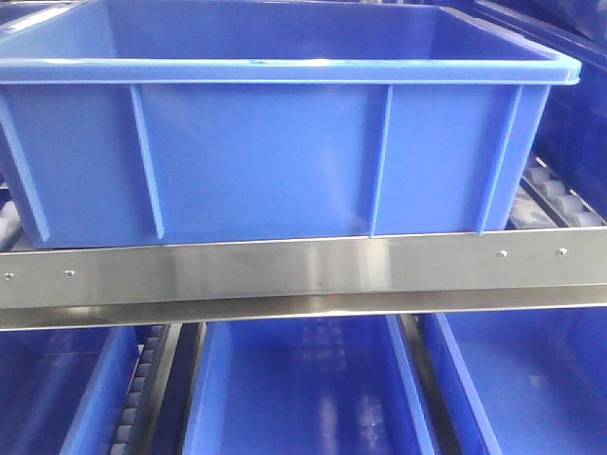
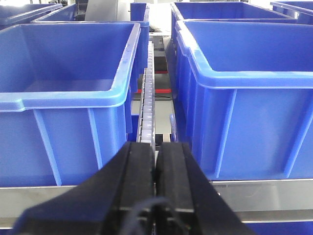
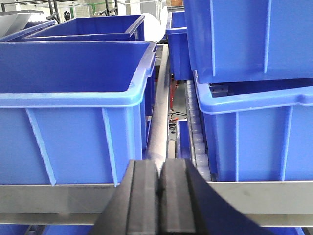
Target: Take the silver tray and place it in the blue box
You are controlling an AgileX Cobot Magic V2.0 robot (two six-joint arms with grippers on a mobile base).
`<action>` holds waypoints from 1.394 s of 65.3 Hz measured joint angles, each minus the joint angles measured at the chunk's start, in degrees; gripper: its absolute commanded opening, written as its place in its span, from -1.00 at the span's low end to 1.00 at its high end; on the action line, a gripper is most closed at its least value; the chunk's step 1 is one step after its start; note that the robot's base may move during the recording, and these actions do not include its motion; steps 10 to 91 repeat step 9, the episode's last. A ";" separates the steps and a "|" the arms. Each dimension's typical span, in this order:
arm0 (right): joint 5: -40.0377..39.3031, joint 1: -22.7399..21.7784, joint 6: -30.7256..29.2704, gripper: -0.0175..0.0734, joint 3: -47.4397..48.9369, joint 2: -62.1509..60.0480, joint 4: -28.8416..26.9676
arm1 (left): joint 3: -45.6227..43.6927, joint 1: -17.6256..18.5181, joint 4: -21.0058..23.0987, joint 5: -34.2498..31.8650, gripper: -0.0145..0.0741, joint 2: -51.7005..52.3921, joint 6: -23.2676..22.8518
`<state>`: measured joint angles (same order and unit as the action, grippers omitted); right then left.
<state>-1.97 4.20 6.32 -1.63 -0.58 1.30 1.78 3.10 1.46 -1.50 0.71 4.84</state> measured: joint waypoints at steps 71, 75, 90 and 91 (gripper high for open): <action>0.00 0.00 0.00 -0.49 0.00 0.00 0.00 | 0.00 0.00 0.00 0.00 -0.69 0.00 0.00; 0.00 0.00 0.00 -0.49 0.00 0.00 0.00 | 0.00 0.00 0.00 0.00 -0.69 0.00 0.00; 0.00 0.00 0.00 -0.49 0.00 0.00 0.00 | 0.00 0.00 0.00 0.00 -0.69 0.00 0.00; 0.00 0.00 0.00 -0.49 0.00 0.00 0.00 | 0.00 0.00 0.00 0.00 -0.69 0.00 0.00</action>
